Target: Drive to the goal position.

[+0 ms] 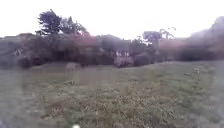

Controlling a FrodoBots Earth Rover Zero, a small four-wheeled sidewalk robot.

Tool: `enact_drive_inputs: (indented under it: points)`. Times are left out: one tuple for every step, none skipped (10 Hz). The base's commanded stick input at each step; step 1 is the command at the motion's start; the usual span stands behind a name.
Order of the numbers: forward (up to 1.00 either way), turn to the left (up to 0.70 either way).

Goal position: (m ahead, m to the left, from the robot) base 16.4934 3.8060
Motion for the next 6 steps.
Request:
enact_drive_inputs:
  points:
    - [0.45, 0.00]
    - [0.45, 0.00]
    - [0.45, 0.00]
    - [0.45, 0.00]
    - [0.45, 0.00]
    - [0.45, 0.00]
